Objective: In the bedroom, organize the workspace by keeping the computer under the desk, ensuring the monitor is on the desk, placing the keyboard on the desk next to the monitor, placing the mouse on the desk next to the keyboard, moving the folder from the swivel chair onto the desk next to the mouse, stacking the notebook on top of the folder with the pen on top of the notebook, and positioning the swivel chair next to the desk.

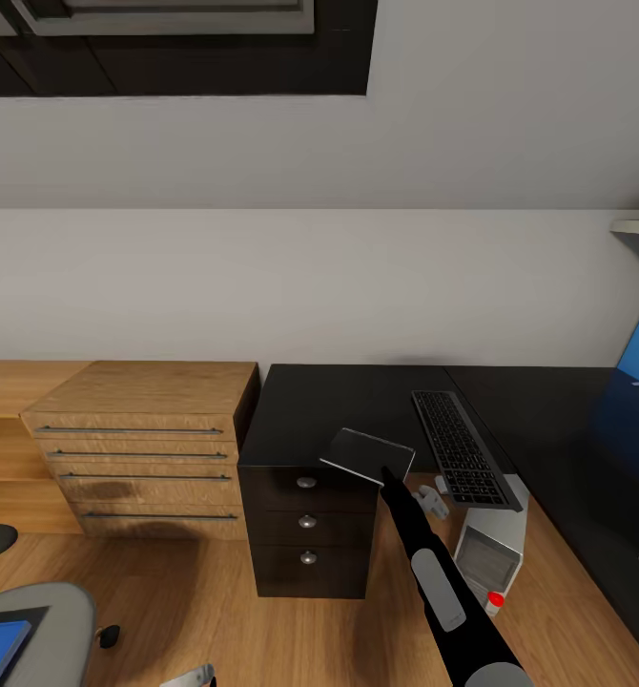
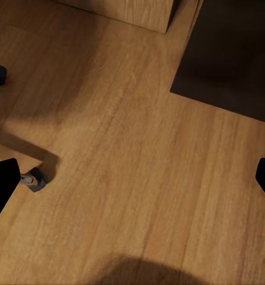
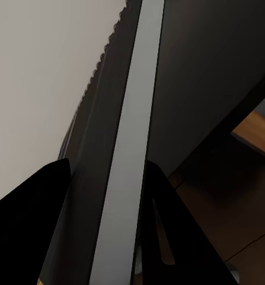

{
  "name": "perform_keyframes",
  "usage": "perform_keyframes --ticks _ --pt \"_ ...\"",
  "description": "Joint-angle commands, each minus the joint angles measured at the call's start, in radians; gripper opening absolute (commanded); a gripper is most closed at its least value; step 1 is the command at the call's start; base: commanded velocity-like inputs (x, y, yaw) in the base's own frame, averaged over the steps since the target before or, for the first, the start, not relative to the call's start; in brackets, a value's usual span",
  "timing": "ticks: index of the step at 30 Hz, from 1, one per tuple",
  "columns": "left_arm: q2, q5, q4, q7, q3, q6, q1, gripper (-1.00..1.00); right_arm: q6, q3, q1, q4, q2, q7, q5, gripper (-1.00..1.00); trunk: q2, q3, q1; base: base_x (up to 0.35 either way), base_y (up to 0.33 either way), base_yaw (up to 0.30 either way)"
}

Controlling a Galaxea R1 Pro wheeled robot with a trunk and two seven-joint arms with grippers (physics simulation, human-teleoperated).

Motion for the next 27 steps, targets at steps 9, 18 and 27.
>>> perform_keyframes --ticks 9,18,27 --pt "0.0 0.002 0.0 -0.002 0.001 -0.003 -0.001 1.0 -0.003 -0.003 0.0 0.001 0.001 0.009 -0.01 -1.0 -0.001 -0.001 0.0 0.074 0.0 0.0" --pt "0.0 0.002 0.0 0.001 0.001 -0.003 -0.001 1.0 -0.002 -0.003 0.0 0.001 0.001 0.009 -0.009 -1.0 -0.001 -0.001 0.0 0.043 0.0 0.0" --pt "0.0 0.002 0.0 0.001 0.001 -0.003 -0.001 1.0 -0.002 -0.003 -0.001 0.001 0.001 0.009 -0.009 -1.0 -0.001 -0.001 0.0 0.004 0.0 0.0"
